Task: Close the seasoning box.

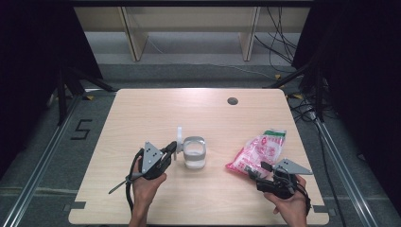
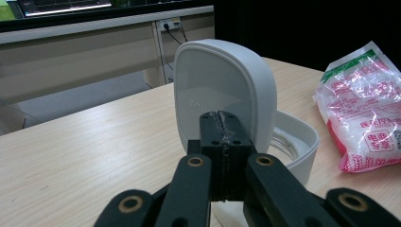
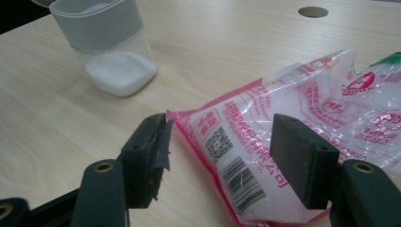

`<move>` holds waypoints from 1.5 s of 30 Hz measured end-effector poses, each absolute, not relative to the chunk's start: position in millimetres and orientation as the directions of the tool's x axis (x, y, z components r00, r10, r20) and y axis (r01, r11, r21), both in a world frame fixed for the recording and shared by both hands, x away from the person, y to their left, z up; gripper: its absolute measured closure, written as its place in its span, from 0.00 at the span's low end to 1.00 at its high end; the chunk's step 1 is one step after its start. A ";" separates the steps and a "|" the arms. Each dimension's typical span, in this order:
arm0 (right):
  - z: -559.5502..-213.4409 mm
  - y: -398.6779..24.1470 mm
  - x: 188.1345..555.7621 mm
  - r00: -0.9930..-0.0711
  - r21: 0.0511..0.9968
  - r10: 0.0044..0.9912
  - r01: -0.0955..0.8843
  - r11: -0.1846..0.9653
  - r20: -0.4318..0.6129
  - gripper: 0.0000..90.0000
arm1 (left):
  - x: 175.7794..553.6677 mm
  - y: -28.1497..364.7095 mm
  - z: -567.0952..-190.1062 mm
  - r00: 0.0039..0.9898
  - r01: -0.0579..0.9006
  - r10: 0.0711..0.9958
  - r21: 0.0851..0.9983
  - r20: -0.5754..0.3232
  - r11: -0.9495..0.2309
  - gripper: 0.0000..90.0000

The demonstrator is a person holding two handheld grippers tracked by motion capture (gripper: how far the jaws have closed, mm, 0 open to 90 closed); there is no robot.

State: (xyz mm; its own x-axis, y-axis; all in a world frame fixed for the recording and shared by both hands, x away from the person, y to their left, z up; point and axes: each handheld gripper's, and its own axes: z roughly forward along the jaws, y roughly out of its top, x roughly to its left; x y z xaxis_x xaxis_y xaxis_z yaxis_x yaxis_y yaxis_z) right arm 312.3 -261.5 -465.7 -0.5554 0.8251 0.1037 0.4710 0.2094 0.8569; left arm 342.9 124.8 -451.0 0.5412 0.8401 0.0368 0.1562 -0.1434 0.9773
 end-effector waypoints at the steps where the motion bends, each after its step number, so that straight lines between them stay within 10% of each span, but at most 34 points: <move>1: -466.2 -261.3 312.6 -0.557 0.860 0.824 0.468 0.206 0.105 0.43 | 342.8 124.3 -451.0 0.541 0.158 0.840 0.977 0.035 -0.143 0.99; 45: -467.0 -259.6 311.7 -0.564 0.854 0.820 0.473 0.218 0.103 0.43 | 340.2 116.7 -448.0 0.564 0.143 0.825 0.977 0.049 -0.156 0.96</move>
State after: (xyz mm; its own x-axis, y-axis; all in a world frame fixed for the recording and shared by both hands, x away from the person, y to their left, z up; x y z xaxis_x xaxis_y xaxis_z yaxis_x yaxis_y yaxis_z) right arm 311.7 -259.6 -467.0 -0.5636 0.8196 0.1035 0.4732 0.2176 0.8537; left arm 340.2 116.7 -448.0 0.5635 0.8246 0.0491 0.1432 -0.1561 0.9773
